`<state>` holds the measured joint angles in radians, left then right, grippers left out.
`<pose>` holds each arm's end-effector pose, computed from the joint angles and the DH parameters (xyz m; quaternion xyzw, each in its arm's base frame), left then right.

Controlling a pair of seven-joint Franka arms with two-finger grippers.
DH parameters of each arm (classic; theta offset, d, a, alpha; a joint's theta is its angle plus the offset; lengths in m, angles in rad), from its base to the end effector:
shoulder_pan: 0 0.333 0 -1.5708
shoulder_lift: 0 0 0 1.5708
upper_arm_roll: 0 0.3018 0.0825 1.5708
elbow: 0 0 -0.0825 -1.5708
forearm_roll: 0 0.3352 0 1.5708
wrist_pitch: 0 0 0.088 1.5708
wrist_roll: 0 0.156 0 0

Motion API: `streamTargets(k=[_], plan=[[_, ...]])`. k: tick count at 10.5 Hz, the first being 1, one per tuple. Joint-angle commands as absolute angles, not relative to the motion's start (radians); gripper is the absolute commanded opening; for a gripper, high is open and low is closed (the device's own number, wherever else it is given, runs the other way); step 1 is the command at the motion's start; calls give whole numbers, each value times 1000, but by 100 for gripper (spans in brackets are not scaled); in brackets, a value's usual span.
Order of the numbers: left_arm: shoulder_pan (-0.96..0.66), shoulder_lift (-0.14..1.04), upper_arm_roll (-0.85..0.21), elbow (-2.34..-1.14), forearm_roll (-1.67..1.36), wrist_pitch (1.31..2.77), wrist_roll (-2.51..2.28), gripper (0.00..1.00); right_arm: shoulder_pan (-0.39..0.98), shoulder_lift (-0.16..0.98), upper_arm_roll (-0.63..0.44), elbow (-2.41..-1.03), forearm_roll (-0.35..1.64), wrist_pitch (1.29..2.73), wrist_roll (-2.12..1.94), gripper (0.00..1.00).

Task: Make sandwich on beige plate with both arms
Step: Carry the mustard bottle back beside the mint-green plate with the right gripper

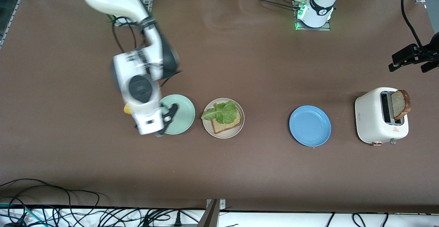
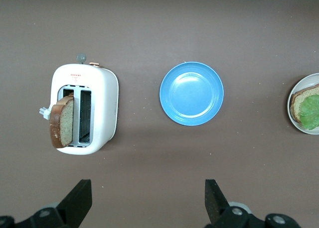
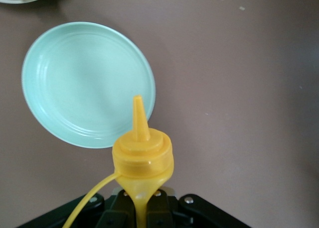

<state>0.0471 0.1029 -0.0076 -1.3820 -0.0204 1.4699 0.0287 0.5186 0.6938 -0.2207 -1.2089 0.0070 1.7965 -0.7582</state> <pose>0.5253 0.0176 0.5784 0.9999 0.0045 -0.0071 0.0108 0.6312 0.2286 0.3246 0.8503 0.5199 -0.0595 0.0558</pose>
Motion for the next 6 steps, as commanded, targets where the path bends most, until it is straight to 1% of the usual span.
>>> streamTargets(k=[1, 3, 5, 6], plan=[[54, 110, -15, -1364, -6, 1468, 41, 100, 399, 675, -198, -1207, 215, 1809, -869, 0], [54, 112, -15, -1364, -6, 1468, 41, 100, 297, 676, -196, -1218, 479, 1822, -951, 0], [54, 112, -15, -1364, -3, 1468, 41, 100, 235, 680, -196, -1221, 717, 1841, -1105, 0], [54, 112, -15, -1364, -2, 1468, 41, 100, 207, 680, -196, -1248, 833, 1848, -1191, 0]])
